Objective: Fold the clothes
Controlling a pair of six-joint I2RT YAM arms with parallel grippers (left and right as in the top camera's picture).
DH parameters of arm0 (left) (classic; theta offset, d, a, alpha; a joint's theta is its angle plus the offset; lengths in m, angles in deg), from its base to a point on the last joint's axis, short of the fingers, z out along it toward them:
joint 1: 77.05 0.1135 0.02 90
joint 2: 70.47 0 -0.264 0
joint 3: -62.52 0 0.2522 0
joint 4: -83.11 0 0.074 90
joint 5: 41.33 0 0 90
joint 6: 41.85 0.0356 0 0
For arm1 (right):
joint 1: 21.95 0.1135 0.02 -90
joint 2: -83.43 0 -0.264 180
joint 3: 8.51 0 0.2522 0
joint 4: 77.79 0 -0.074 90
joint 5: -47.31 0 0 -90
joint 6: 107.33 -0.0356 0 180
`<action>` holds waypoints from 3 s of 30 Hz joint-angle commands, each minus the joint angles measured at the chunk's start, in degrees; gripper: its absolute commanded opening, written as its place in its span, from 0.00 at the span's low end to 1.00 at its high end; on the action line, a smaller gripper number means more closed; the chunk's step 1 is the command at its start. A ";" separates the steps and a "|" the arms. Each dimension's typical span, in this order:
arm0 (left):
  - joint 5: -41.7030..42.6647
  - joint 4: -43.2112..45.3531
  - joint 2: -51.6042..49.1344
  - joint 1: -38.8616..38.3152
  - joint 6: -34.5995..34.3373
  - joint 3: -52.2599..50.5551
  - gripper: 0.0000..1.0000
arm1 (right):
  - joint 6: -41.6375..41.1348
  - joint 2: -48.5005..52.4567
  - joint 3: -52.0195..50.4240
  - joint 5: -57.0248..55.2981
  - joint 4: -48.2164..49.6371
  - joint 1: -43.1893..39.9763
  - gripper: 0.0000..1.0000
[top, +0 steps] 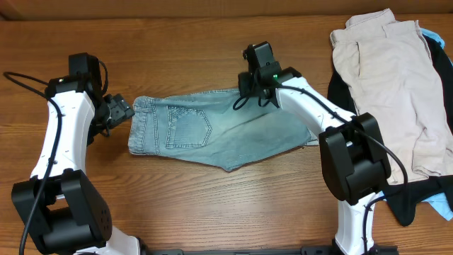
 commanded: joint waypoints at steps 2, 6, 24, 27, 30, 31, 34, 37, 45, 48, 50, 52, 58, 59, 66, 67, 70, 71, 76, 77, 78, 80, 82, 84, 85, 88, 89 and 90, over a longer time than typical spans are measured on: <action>1.75 -2.36 0.24 -0.63 7.98 1.90 1.00 | 0.92 -4.15 9.14 2.32 -9.33 -1.36 0.41; 4.72 -5.14 0.33 -0.63 11.61 2.73 1.00 | 2.51 -9.20 16.31 2.67 -20.70 -2.93 0.69; 11.17 0.39 0.22 -0.48 19.10 -3.32 1.00 | 3.82 -13.33 -3.91 5.42 -27.36 -14.67 0.76; 12.61 1.11 0.22 -0.42 21.42 -3.32 1.00 | 3.85 -13.33 -9.86 8.72 -21.35 -16.50 0.73; 15.06 2.91 0.22 -0.26 23.85 -3.32 1.00 | 3.82 -13.33 -14.40 8.85 -16.65 -17.90 0.73; 15.30 3.34 0.22 -0.26 24.09 -3.32 1.00 | 3.87 -13.33 -15.67 9.16 -15.13 -18.25 0.72; 15.43 3.85 0.22 -0.26 24.63 -3.32 1.00 | 3.89 -13.27 -18.88 9.31 -10.71 -18.47 0.69; 15.41 3.91 0.22 -0.26 24.59 -3.32 1.00 | 3.87 -13.00 -21.53 9.33 -6.73 -18.40 0.53; 15.02 3.91 0.22 -0.26 24.52 -3.34 0.96 | 3.87 -12.96 -23.19 8.98 -3.39 -18.43 0.13; 15.06 4.07 0.17 -0.26 24.52 -3.58 0.91 | 3.87 -12.66 -23.19 8.44 -2.84 -18.43 0.10; 15.45 4.35 0.11 -0.26 24.59 -3.96 0.90 | 3.85 -12.33 -23.19 8.46 -2.73 -18.43 0.10; 16.35 5.14 0.11 -0.26 25.35 -4.87 0.89 | 3.87 -12.00 -23.19 8.46 -2.84 -18.43 0.10; 23.47 10.56 -0.24 -0.26 30.16 -9.64 0.88 | 3.87 -11.87 -23.19 8.46 -3.26 -18.43 0.10; 23.52 11.61 -0.24 -0.26 30.14 -10.45 0.89 | 3.87 -11.87 -23.19 8.46 -3.32 -18.43 0.10; 22.58 17.90 -0.31 -0.26 31.63 -14.16 0.89 | 3.87 -11.87 -23.19 8.50 -3.78 -18.43 0.10; 22.36 18.97 -0.50 -0.26 31.65 -14.58 0.89 | 3.87 -11.87 -23.19 8.50 -3.82 -18.43 0.10; 22.38 20.79 -1.99 -0.26 32.06 -14.80 0.89 | 3.87 -11.87 -23.19 8.48 -4.00 -18.43 0.10; 22.40 21.46 -2.71 -0.26 32.09 -14.78 0.89 | 3.87 -11.87 -23.19 8.48 -4.11 -18.43 0.10; 22.71 24.13 -7.50 -0.26 32.48 -14.78 0.89 | 3.89 -11.87 -23.19 8.46 -4.24 -18.43 0.11; 22.80 24.28 -8.26 -0.26 32.48 -14.78 0.89 | 3.89 -11.87 -23.19 8.46 -4.24 -18.43 0.11; 22.80 24.30 -8.68 -0.26 32.50 -14.78 0.89 | 3.89 -11.87 -23.19 8.46 -4.24 -18.43 0.11; 22.77 24.33 -9.25 -0.26 32.50 -14.78 0.89 | 3.89 -11.87 -23.19 8.46 -4.24 -18.43 0.11; 22.80 24.57 -9.53 -0.26 32.50 -14.78 0.89 | 3.89 -11.87 -23.19 8.46 -4.22 -18.43 0.11; 22.86 24.55 -9.53 -0.26 32.46 -14.78 0.88 | 3.89 -11.87 -23.19 8.46 -4.20 -18.43 0.11; 23.02 24.55 -9.53 -0.26 32.41 -14.80 0.83 | 3.89 -11.87 -23.19 8.46 -4.20 -18.43 0.11; 22.99 24.48 -9.53 -0.37 30.23 -15.06 0.66 | 3.89 -11.87 -23.19 8.46 -4.20 -18.43 0.11; 22.93 24.48 -9.53 -0.37 29.77 -15.19 0.60 | 3.89 -11.87 -23.19 8.46 -4.20 -18.43 0.11; 22.60 24.46 -9.53 -0.37 29.00 -15.37 0.49 | 3.87 -11.87 -23.19 8.50 -4.20 -18.43 0.11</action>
